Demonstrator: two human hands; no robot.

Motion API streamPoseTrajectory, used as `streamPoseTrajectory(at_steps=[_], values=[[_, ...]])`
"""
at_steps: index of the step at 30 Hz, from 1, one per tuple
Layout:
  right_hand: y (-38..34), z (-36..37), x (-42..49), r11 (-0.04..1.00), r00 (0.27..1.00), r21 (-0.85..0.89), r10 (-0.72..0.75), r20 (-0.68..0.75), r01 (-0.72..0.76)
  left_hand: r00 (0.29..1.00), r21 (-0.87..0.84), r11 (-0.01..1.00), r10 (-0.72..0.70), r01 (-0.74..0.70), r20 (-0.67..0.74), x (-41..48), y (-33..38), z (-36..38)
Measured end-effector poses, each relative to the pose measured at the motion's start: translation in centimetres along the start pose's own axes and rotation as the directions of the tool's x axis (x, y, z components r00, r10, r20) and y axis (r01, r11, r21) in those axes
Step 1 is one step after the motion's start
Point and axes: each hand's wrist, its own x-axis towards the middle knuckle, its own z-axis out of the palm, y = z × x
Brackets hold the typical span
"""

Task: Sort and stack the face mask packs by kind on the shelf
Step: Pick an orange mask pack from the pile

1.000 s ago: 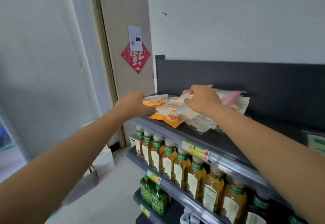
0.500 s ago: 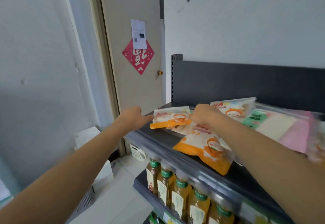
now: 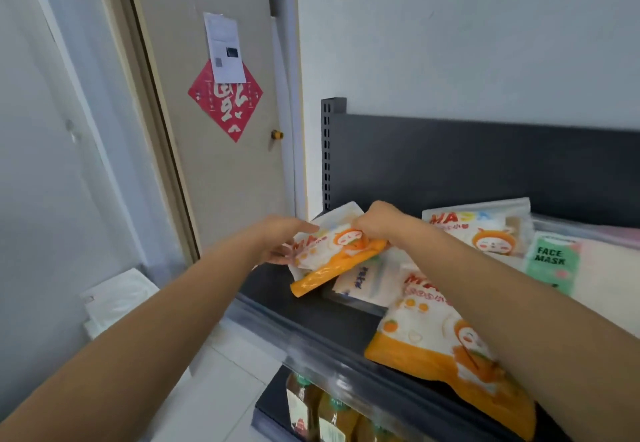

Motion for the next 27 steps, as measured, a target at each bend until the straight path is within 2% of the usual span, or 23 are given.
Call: streamPoseTrajectory(at_steps=[2,6,8,11,16,19,21,23,27], values=[[-0.5,-0.2,-0.7,0.973,0.999,0.233,0.004,-0.033,0.003,0.999,0.027,0.999,0.042,-0.042,-0.008,0.1,0.2,-0.1],[-0.7,-1.2,-3.9,0.938,0.97,0.345,0.045,-0.24,0.042,0.968,0.128,0.963,0.245,-0.237,-0.048,-0.8,0.7,0.1],[-0.5,-2.1,-6.0,0.906,0.943,0.42,0.095,-0.319,0.051,0.94,0.093,0.937,0.34,-0.337,-0.028,-1.8,1.4,0.5],[1.0,-3.9,-9.8,0.866,0.88,0.496,0.185,-0.438,0.064,0.887,0.037,0.887,0.46,-0.461,0.042,-4.0,2.9,2.0],[6.1,-7.2,-17.6,0.835,0.735,0.548,0.339,-0.588,0.053,0.762,0.083,0.768,0.606,-0.635,0.229,-9.4,5.8,7.4],[10.2,-9.3,-22.9,0.8,0.661,0.598,0.43,-0.615,0.035,0.668,0.081,0.688,0.66,-0.721,0.344,-13.6,6.9,12.3],[12.9,-10.7,-26.5,0.744,0.642,0.667,0.497,-0.584,0.031,0.618,0.083,0.643,0.682,-0.761,0.391,-16.6,7.5,15.6],[15.7,-12.1,-29.9,0.711,0.624,0.703,0.537,-0.568,0.027,0.586,0.093,0.611,0.687,-0.786,0.43,-19.0,8.1,19.2],[22.1,-15.2,-34.8,0.723,0.582,0.691,0.563,-0.587,-0.002,0.538,0.077,0.579,0.688,-0.811,0.487,-23.0,8.8,26.4]])
